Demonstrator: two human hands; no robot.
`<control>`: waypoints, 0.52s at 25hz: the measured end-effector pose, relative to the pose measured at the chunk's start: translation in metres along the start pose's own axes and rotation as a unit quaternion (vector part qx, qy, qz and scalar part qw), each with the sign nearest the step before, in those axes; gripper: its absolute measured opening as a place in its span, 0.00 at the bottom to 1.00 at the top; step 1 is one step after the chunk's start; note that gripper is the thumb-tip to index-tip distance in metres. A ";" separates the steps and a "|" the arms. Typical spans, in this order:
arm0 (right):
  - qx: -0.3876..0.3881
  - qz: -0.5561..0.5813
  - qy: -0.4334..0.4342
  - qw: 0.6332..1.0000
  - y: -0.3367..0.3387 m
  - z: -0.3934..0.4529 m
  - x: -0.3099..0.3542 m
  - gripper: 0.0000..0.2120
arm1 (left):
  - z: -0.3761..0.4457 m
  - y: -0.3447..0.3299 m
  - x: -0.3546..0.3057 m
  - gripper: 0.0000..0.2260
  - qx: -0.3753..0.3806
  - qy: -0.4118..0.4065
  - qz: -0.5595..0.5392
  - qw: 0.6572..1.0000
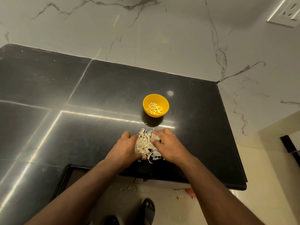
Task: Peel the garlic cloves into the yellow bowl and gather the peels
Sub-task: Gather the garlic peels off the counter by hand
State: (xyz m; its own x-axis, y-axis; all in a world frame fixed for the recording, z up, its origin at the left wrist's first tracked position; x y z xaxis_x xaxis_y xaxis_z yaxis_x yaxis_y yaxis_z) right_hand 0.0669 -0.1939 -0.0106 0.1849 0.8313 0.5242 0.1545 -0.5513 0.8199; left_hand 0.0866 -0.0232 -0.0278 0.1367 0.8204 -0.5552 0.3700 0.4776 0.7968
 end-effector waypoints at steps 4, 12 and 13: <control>0.049 -0.100 -0.008 0.994 -0.003 -0.019 0.010 0.50 | -0.007 0.008 -0.004 0.12 0.004 0.001 -0.058 0.998; 0.003 -0.139 0.034 0.990 -0.027 -0.020 0.038 0.26 | -0.018 0.006 -0.007 0.15 -0.019 0.057 -0.225 0.973; -0.002 -0.137 0.038 0.990 -0.027 -0.019 0.038 0.23 | -0.019 0.008 -0.007 0.15 -0.024 0.054 -0.229 0.972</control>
State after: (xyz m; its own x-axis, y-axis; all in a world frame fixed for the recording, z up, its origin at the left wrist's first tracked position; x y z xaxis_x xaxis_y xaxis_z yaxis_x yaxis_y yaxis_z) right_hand 0.0511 -0.1456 -0.0086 0.0635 0.9525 0.2979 0.1839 -0.3045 0.9346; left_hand 0.0713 -0.0192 -0.0127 -0.1308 0.5458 -0.8276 0.3248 0.8123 0.4844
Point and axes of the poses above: each hand's wrist, its own z-axis towards the middle knuckle, its own y-axis out of the back of the hand, x = y × z, the point moved 6 cm from there along z, towards the middle knuckle, and after that the axes turned 7 degrees about -x, right-handed, at the moved point
